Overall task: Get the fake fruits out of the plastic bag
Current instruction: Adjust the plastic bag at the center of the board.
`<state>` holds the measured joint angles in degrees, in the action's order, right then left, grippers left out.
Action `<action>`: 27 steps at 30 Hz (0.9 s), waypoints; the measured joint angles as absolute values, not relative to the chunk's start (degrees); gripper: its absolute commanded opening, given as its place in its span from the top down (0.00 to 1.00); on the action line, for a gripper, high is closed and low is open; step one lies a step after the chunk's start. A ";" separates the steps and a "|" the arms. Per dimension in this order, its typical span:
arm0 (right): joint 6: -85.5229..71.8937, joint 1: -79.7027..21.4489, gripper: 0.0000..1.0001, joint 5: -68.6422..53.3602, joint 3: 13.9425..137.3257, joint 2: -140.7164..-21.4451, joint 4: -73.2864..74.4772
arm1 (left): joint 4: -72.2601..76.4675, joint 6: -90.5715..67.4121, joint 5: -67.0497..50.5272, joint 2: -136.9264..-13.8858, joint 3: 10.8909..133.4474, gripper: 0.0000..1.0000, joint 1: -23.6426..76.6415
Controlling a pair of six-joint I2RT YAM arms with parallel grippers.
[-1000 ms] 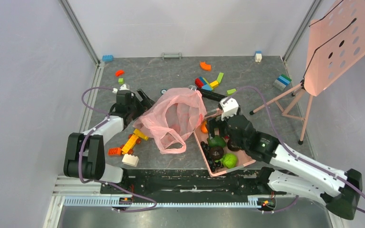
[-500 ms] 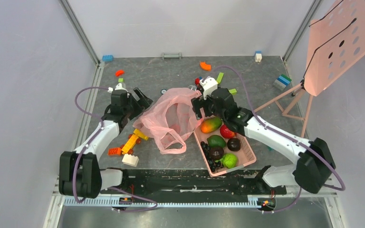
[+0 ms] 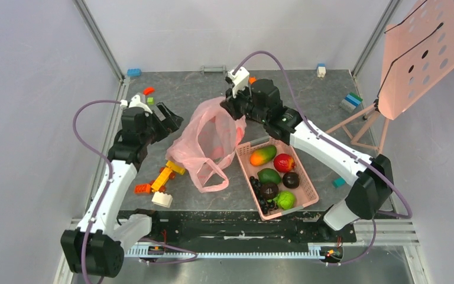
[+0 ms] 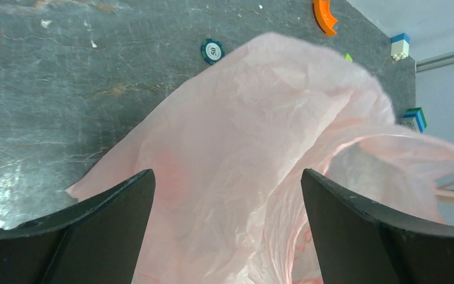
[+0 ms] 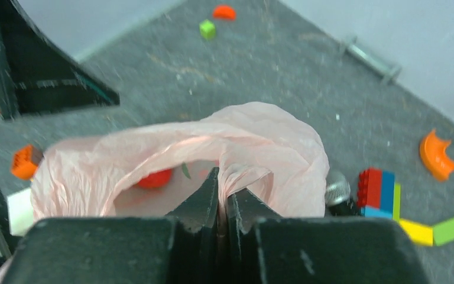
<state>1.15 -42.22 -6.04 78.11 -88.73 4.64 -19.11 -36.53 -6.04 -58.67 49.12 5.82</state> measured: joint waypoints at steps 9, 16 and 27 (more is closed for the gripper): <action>1.63 -42.22 1.00 -12.45 88.55 -88.97 0.95 | -26.17 -32.16 -3.03 -55.33 51.37 0.00 5.04; 1.72 -42.74 1.00 -20.03 89.08 -87.83 -2.63 | -27.79 -32.12 -2.90 -55.33 51.37 0.00 4.23; 2.13 -43.94 0.69 -17.30 85.62 -84.12 -2.26 | -27.79 -32.12 -2.81 -55.33 51.37 0.00 3.81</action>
<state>2.13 -43.94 -17.30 85.62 -84.12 -2.26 -27.79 -32.12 -2.81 -55.33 51.37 3.81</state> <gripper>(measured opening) 0.177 0.994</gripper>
